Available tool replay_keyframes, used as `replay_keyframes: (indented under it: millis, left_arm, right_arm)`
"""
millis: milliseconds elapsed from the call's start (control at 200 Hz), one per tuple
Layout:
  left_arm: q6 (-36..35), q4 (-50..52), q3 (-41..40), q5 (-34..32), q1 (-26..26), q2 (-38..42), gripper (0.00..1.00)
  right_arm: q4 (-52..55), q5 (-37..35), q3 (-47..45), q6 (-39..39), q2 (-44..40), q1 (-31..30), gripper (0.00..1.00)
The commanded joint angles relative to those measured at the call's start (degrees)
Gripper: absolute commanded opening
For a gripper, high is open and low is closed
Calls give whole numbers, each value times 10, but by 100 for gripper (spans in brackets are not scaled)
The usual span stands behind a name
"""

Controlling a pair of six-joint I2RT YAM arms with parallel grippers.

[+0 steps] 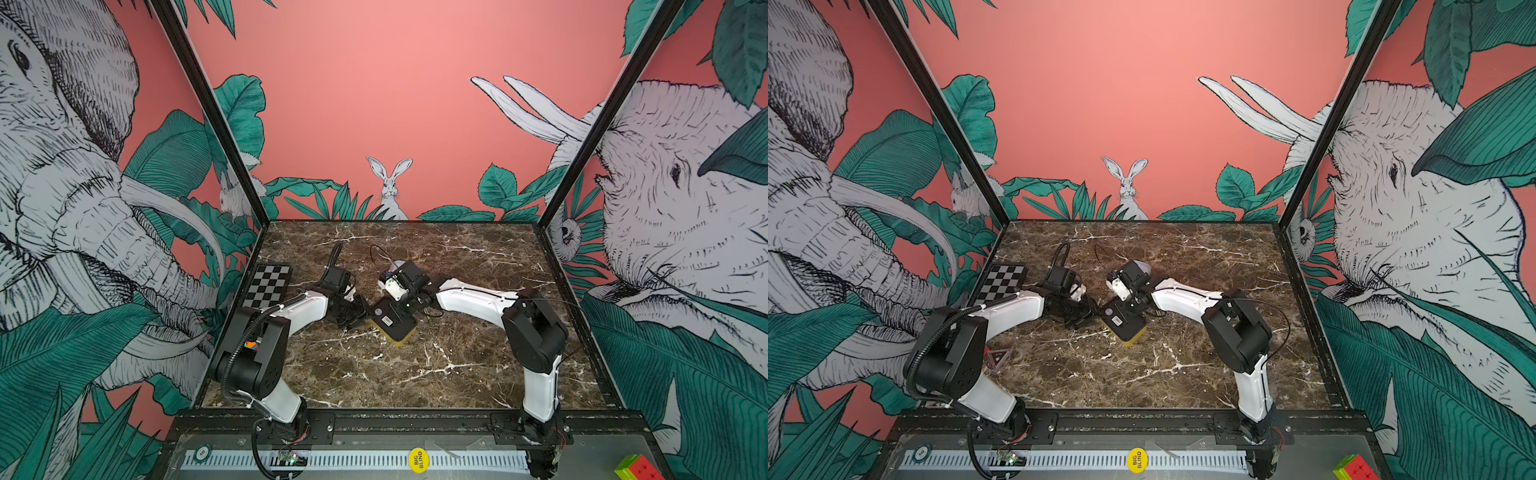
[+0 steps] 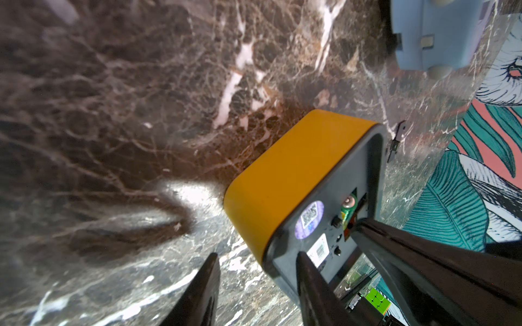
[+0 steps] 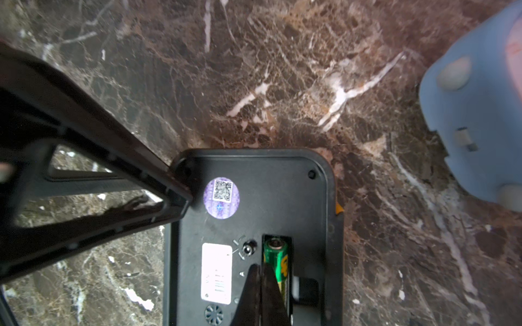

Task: Insert the battery into the alarm
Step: Install the battery in the alarm.

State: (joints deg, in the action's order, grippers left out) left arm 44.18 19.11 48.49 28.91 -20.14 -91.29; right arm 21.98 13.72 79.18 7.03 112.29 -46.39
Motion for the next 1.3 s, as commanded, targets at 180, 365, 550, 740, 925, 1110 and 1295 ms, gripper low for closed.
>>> replay_keyframes:
  millis: [180, 365, 550, 740, 925, 1110, 1295]
  left_arm:
    - [6, 2, -10, -4, 1, 2, 46]
    - [5, 4, -11, -5, 1, 3, 46]
    - [6, 4, -10, -6, -1, 3, 46]
    - [4, 5, -7, -6, -2, 2, 46]
    - [3, 6, -7, -6, -3, 3, 46]
    - [6, 4, -9, -7, -5, 3, 46]
    - [7, 2, -13, -6, -6, 4, 46]
  right_arm:
    - [24, -17, 1, -3, 19, 3, 1]
    - [42, -17, -2, 20, 33, 6, 0]
    - [8, 18, -21, 22, -6, 6, 0]
    - [-40, 40, -36, 15, -47, 6, 3]
    - [-31, 0, -25, 10, -43, 8, 4]
    - [-7, -26, -3, 0, -13, 8, 3]
    - [5, -28, 0, -5, 7, 8, 4]
